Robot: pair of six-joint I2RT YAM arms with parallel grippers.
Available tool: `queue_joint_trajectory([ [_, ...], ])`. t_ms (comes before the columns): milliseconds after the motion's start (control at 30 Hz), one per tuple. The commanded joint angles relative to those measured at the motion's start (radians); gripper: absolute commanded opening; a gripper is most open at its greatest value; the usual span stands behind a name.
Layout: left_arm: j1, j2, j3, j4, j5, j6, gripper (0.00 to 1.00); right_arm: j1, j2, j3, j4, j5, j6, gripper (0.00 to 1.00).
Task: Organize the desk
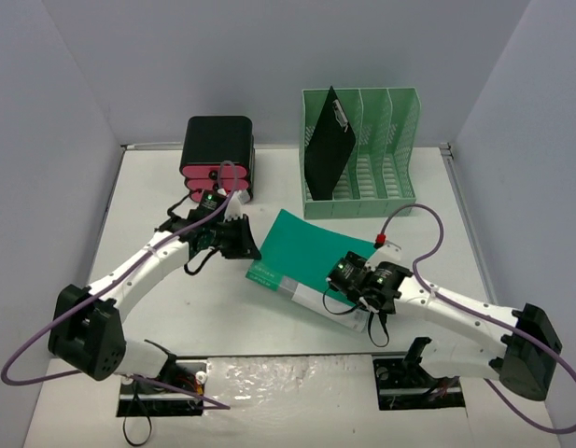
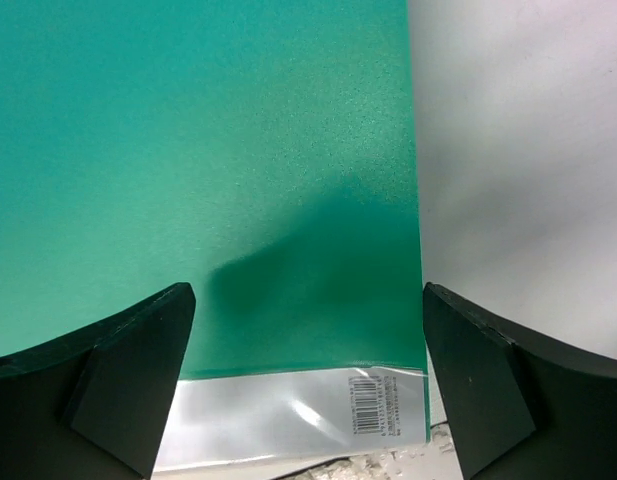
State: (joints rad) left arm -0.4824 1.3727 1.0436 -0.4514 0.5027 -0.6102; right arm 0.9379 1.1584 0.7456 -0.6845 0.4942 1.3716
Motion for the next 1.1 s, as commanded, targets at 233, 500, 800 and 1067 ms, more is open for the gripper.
queue_joint_trajectory([
  [233, -0.022, -0.086, 0.124, -0.009, 0.094, -0.019, 0.00, 0.018, 0.194, 0.074, 0.134, 0.007, 0.060, 0.96],
  [500, -0.021, -0.089, 0.123, -0.003, 0.088, -0.027, 0.00, 0.024, 0.188, 0.103, 0.140, 0.018, 0.055, 0.98],
  [800, -0.021, -0.078, 0.153, -0.005, 0.091, -0.031, 0.00, 0.107, 0.147, 0.243, 0.125, 0.035, -0.082, 0.94],
  [1067, -0.021, -0.059, 0.196, -0.026, 0.086, -0.018, 0.00, 0.327, 0.139, 0.371, -0.060, 0.174, -0.063, 0.92],
])
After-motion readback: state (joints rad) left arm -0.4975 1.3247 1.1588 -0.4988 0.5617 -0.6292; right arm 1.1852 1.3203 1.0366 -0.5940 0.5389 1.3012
